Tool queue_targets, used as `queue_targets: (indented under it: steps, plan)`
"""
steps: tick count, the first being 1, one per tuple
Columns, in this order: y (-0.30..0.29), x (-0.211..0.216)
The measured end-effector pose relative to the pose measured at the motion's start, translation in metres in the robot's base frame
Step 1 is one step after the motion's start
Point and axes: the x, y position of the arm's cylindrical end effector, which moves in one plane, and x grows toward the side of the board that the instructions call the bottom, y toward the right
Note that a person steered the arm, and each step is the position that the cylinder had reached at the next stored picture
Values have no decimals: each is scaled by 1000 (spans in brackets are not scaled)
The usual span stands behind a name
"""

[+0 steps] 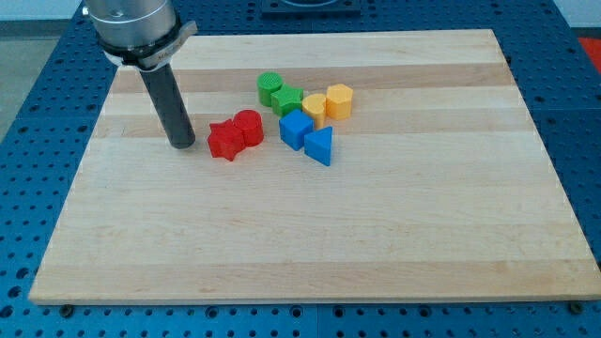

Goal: Move your arm closer to the red star

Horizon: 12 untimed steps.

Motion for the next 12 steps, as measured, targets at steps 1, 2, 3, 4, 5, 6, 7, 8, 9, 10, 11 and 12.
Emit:
queue_targets:
  steps: [1,2,3,4,5,6,7,8,9,10,11,12]
  plan:
    - [-12,-6]
    - [-48,-6]
    - [-69,-6]
    - [-74,-6]
    - [-75,-12]
    - [-52,-30]
    - [-31,-31]
    - [-17,-31]
    - [-33,-8]
    - [-44,37]
    - [-34,52]
    - [-3,52]
